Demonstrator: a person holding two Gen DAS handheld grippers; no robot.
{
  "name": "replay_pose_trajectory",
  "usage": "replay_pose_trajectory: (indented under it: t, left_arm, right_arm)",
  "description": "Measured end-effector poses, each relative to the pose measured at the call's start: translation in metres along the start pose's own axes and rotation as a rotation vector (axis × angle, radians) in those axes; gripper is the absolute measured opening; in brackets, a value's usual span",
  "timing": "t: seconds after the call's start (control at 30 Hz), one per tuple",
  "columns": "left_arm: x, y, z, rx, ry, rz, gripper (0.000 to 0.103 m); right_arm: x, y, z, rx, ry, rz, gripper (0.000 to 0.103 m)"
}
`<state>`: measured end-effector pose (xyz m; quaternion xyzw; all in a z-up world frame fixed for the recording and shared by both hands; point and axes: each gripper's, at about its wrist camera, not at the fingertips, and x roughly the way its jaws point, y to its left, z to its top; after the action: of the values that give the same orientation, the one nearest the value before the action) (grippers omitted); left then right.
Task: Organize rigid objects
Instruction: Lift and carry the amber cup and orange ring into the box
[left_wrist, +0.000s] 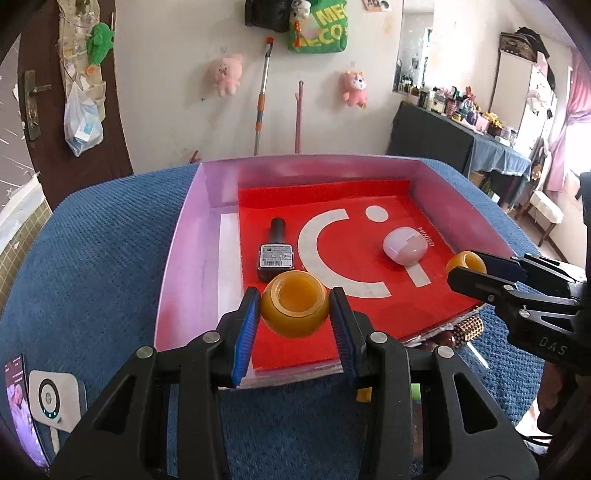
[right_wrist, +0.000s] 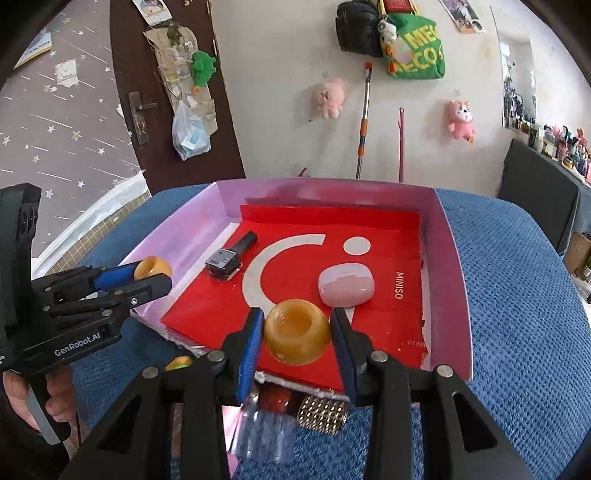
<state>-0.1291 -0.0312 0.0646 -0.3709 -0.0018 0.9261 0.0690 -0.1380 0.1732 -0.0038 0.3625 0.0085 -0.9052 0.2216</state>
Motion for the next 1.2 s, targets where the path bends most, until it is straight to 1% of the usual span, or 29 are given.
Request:
replay_pose_trajectory:
  t: [0.27,0.5,0.83,1.2]
  left_arm:
    - [0.025,0.005,0.002,-0.013,0.097,-0.017,0.036]
    - [0.041,0.008,0.000,-0.016,0.156,-0.014,0.036]
    - [0.055,0.010,0.002,-0.022,0.183,-0.007,0.036]
    - [0.072,0.012,0.010,-0.022,0.201,0.002,0.036]
  right_arm:
    - [0.027,-0.009,0.003,0.031,0.094,0.015,0.040]
    - [0.046,-0.020,0.000,0.076,0.174,0.039,0.040]
    - [0.060,-0.022,0.003,0.082,0.201,0.029,0.040]
    - [0.074,-0.025,0.015,0.089,0.195,0.014,0.040]
